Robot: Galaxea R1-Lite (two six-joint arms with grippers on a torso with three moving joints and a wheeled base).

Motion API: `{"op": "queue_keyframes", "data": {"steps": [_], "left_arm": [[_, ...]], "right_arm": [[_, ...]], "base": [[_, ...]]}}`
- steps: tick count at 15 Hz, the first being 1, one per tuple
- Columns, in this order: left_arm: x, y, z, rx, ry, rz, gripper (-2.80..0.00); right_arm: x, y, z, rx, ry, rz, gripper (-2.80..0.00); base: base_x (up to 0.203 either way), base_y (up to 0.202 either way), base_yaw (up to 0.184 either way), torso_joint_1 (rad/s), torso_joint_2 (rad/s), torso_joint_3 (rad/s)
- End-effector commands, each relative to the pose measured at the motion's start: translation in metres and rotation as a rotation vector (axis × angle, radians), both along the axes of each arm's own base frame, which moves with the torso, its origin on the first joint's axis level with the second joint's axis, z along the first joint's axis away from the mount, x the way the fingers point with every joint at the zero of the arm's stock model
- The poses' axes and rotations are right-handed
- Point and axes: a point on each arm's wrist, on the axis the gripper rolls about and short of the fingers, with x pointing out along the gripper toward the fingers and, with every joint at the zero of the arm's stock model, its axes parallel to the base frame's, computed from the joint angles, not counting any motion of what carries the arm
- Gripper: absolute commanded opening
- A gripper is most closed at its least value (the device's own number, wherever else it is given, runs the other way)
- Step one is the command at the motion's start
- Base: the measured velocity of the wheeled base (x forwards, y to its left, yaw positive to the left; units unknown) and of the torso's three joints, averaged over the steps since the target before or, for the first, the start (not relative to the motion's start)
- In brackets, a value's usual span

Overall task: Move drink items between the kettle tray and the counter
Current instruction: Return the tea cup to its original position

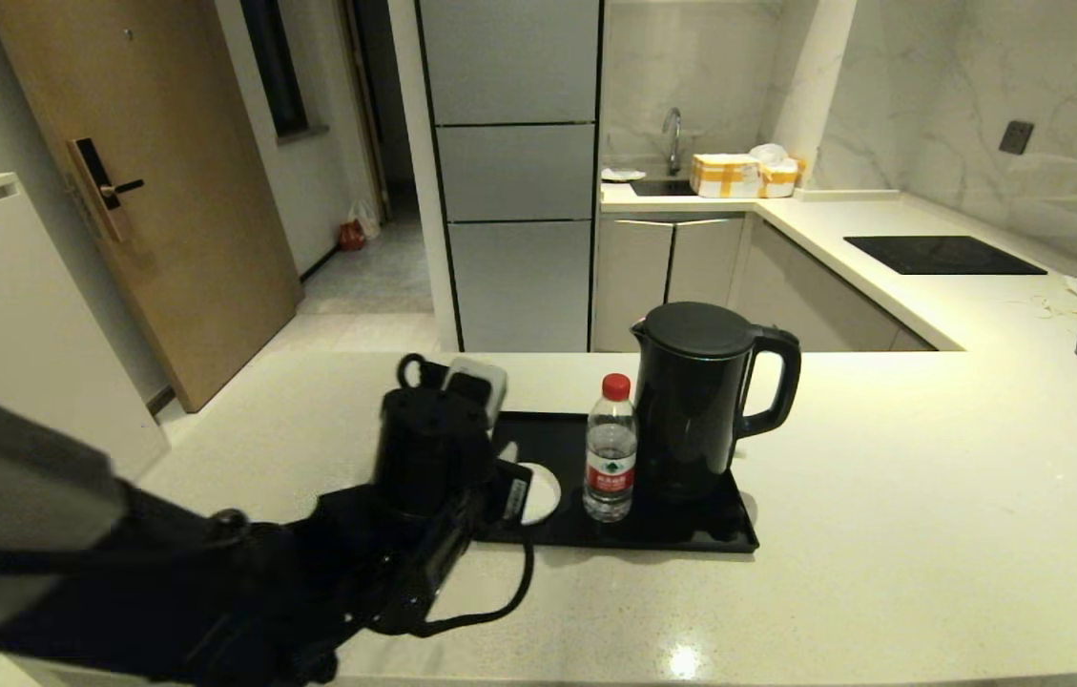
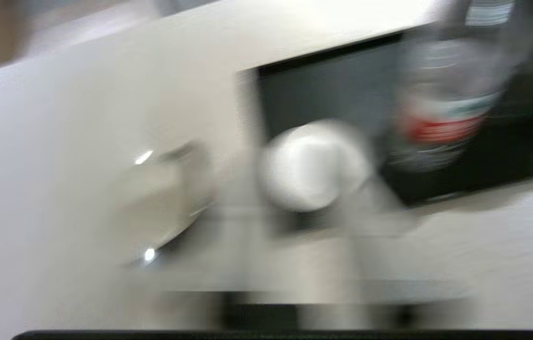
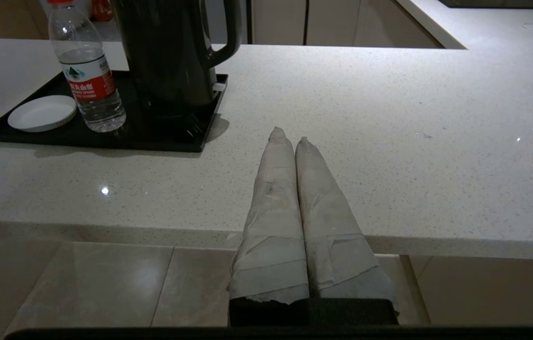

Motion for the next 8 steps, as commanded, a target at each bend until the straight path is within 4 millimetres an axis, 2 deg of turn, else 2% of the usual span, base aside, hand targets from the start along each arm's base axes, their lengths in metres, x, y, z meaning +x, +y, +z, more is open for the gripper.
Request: {"op": "queue_keyframes", "data": {"steps": [1,3,4,6,8], "left_arm": [[-0.031,0.041,0.032,-0.051,-0.037,0.085,-2.80],[-0.045,0.073,0.013,-0.030,0.081,0.213,-2.80],[-0.044,0.076,0.009,-0.030,0.093,0.231,-2.80],[-0.049,0.097,-0.021,0.023,0.193,0.310,-2.80],[-0.044,0.106,-0.043,0.038,0.281,0.340,-2.80]], "right_arm": [[0.000,0.000,0.000,-0.001,0.001,0.001,-2.80],[0.000,0.000,0.000,-0.001,0.001,0.001,-2.80],[0.000,0.000,0.000,-0.001,0.001,0.001,-2.80],[0.000,0.000,0.000,-0.001,0.001,0.001,-2.80],[0.000,0.000,0.000,-0.001,0.001,0.001,-2.80]], "base": [[0.000,0.000,0.000,0.000,0.00,0.000],[0.000,0.000,0.000,0.000,0.00,0.000],[0.000,0.000,0.000,0.000,0.00,0.000],[0.000,0.000,0.000,0.000,0.00,0.000],[0.000,0.000,0.000,0.000,0.00,0.000]]}}
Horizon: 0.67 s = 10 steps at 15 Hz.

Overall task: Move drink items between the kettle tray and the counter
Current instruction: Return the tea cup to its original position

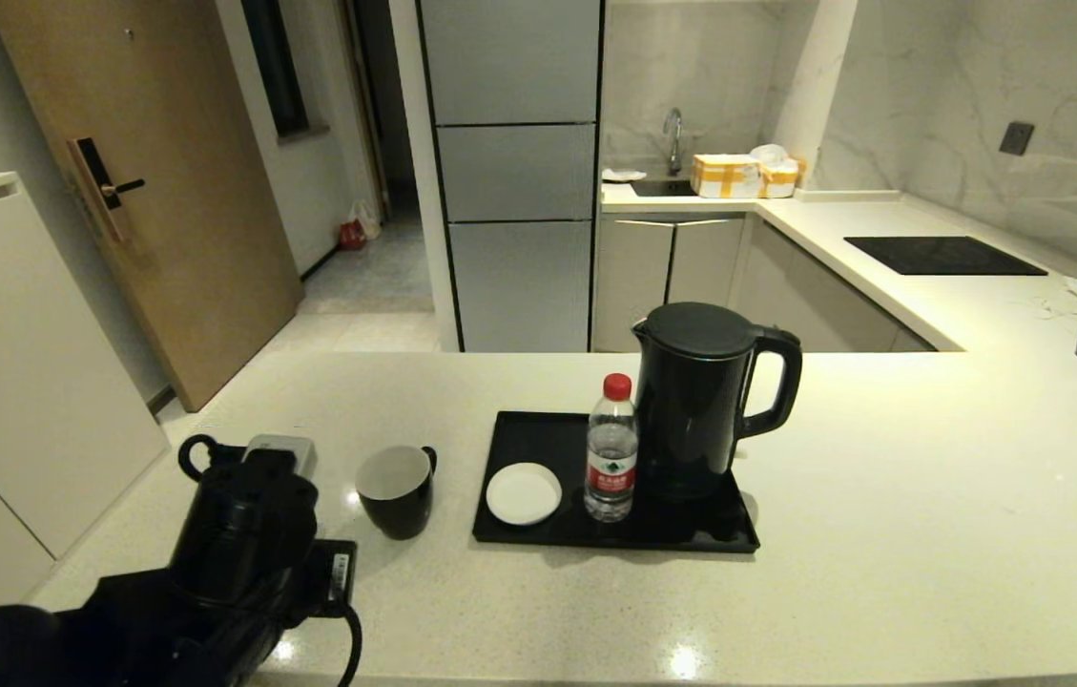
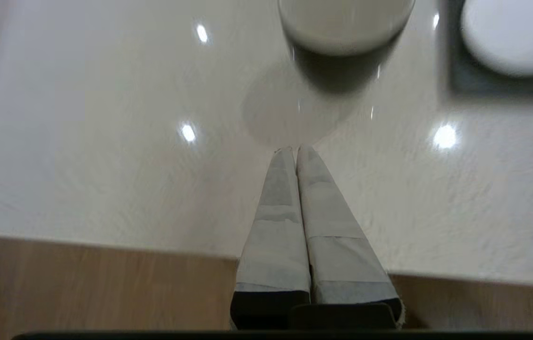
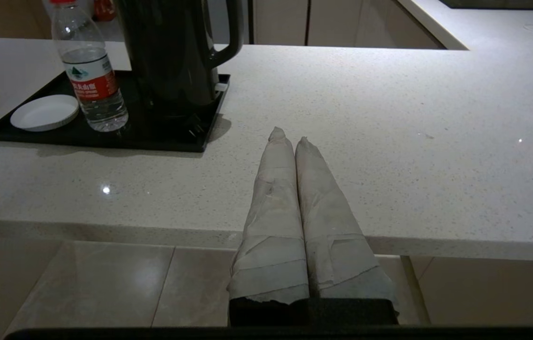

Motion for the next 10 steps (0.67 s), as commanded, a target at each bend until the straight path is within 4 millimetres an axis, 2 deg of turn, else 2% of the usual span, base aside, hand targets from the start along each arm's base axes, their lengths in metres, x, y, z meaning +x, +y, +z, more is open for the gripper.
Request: {"op": "queue_keyframes", "data": {"steps": [1,4,7,9,10], "left_arm": [[0.006,0.007,-0.026,0.018,0.109,0.012,0.00],[0.017,0.009,-0.056,-0.035,0.168,-0.014,0.00],[0.038,0.003,-0.085,-0.080,0.050,-0.069,0.00],[0.052,0.001,-0.114,-0.044,-0.011,-0.106,0.00],[0.057,0.000,-0.122,-0.032,-0.043,-0.117,0.00]], "right_arm": [[0.000,0.000,0.000,-0.001,0.001,0.000,-2.80],[0.000,0.000,0.000,-0.001,0.001,0.000,-2.80],[0.000,0.000,0.000,-0.001,0.001,0.000,-2.80],[0.000,0.000,0.000,-0.001,0.001,0.000,-2.80],[0.000,0.000,0.000,-0.001,0.001,0.000,-2.80]], "base": [[0.000,0.000,0.000,0.000,0.00,0.000],[0.000,0.000,0.000,0.000,0.00,0.000],[0.000,0.000,0.000,0.000,0.00,0.000],[0.000,0.000,0.000,0.000,0.00,0.000],[0.000,0.000,0.000,0.000,0.00,0.000]]}}
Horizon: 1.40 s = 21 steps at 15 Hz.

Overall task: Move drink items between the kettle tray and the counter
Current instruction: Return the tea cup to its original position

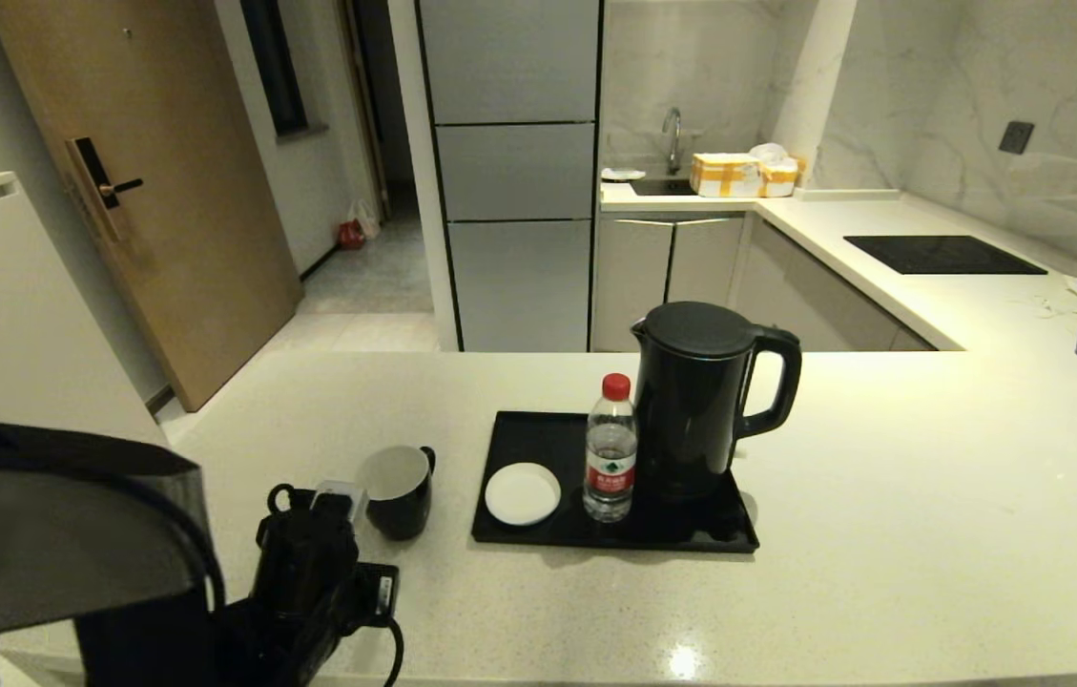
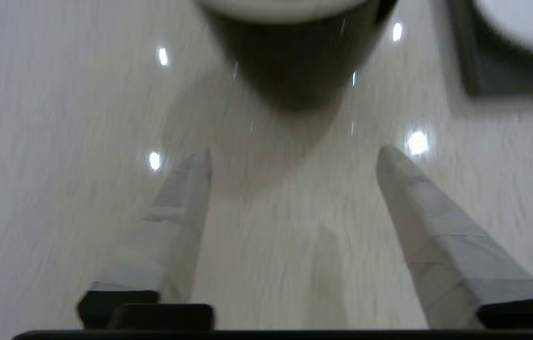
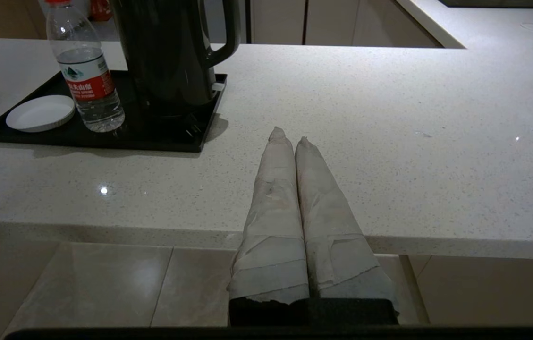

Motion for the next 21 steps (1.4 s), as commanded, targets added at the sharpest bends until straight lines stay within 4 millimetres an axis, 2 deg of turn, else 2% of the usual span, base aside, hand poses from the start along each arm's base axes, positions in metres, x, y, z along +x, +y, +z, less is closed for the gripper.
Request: {"op": "queue_keyframes", "data": {"steps": [1,6,9,10,12,13,16,21], "left_arm": [[0.013,-0.002,-0.028,0.012,-0.052,-0.004,0.00],[0.046,-0.013,-0.028,0.036,-0.150,-0.025,0.00],[0.047,-0.013,-0.029,0.038,-0.150,-0.026,0.00],[0.050,-0.011,-0.031,0.042,-0.152,-0.020,0.00],[0.070,-0.007,-0.043,0.051,-0.167,0.000,0.00],[0.072,-0.006,-0.044,0.055,-0.167,0.000,0.00],[0.096,0.001,-0.041,0.057,-0.234,0.036,0.00],[0.110,-0.001,-0.044,0.089,-0.268,0.021,0.00]], "right_arm": [[0.000,0.000,0.000,-0.001,0.001,0.001,-2.80],[0.000,0.000,0.000,-0.001,0.001,0.001,-2.80],[0.000,0.000,0.000,-0.001,0.001,0.001,-2.80],[0.000,0.000,0.000,-0.001,0.001,0.001,-2.80],[0.000,0.000,0.000,-0.001,0.001,0.001,-2.80],[0.000,0.000,0.000,-0.001,0.001,0.001,-2.80],[0.000,0.000,0.000,-0.001,0.001,0.001,-2.80],[0.000,0.000,0.000,-0.001,0.001,0.001,-2.80]], "base": [[0.000,0.000,0.000,0.000,0.00,0.000],[0.000,0.000,0.000,0.000,0.00,0.000],[0.000,0.000,0.000,0.000,0.00,0.000],[0.000,0.000,0.000,0.000,0.00,0.000],[0.000,0.000,0.000,0.000,0.00,0.000],[0.000,0.000,0.000,0.000,0.00,0.000],[0.000,0.000,0.000,0.000,0.00,0.000],[0.000,0.000,0.000,0.000,0.00,0.000]]}}
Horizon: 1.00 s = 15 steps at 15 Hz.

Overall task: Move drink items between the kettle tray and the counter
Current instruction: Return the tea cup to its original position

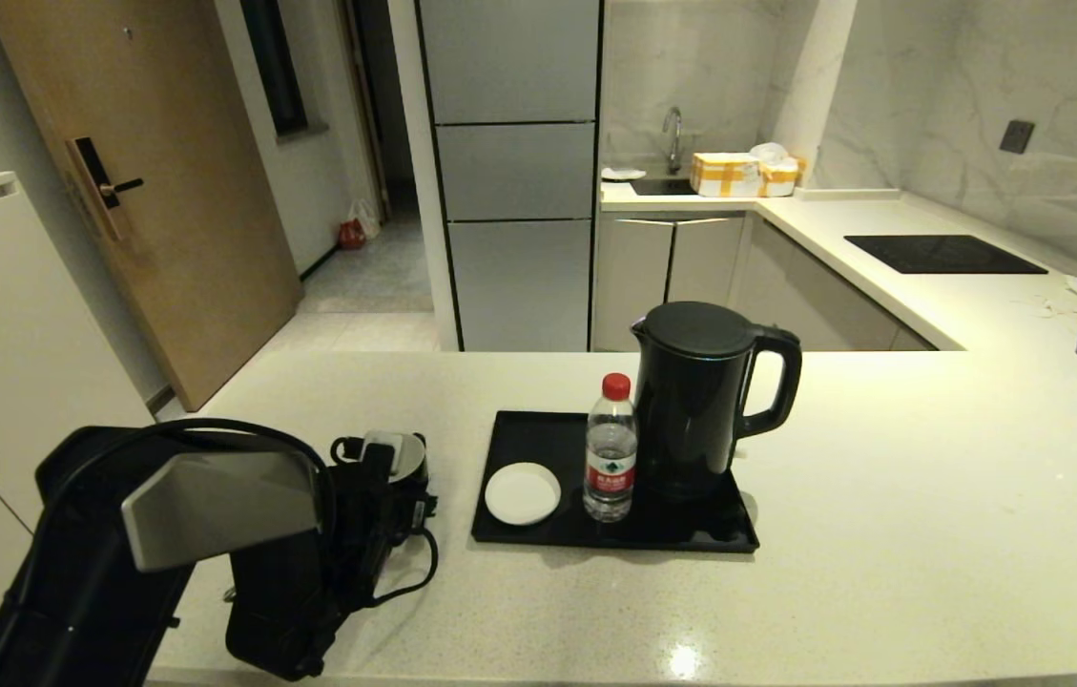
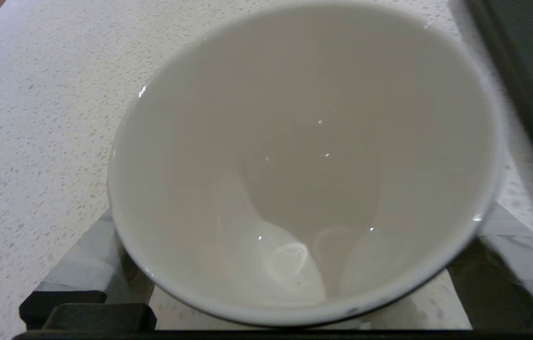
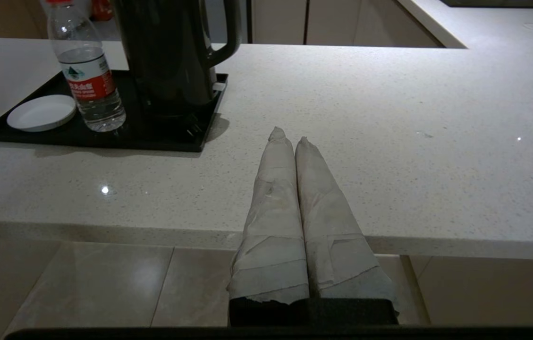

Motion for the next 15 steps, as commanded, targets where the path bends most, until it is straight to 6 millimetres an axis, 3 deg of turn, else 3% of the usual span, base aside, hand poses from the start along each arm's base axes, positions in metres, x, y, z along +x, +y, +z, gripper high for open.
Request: {"op": "queue_keyframes", "data": {"steps": [1,2,3,12,15], "left_arm": [[0.004,0.000,-0.005,0.001,-0.005,0.003,0.00],[0.004,0.000,-0.005,0.002,-0.002,0.003,0.00],[0.004,-0.001,-0.005,0.001,-0.003,0.000,-2.80],[0.002,-0.001,0.006,-0.008,-0.024,-0.001,-2.80],[-0.004,-0.029,0.035,-0.024,-0.060,-0.075,-2.80]], "right_arm": [[0.000,0.000,0.000,-0.001,0.001,0.001,-2.80],[0.000,0.000,0.000,-0.001,0.001,0.001,-2.80],[0.000,0.000,0.000,-0.001,0.001,0.001,-2.80],[0.000,0.000,0.000,-0.001,0.001,0.001,-2.80],[0.000,0.000,0.000,-0.001,0.001,0.001,-2.80]], "base": [[0.000,0.000,0.000,0.000,0.00,0.000],[0.000,0.000,0.000,0.000,0.00,0.000],[0.000,0.000,0.000,0.000,0.00,0.000],[0.000,0.000,0.000,0.000,0.00,0.000],[0.000,0.000,0.000,0.000,0.00,0.000]]}}
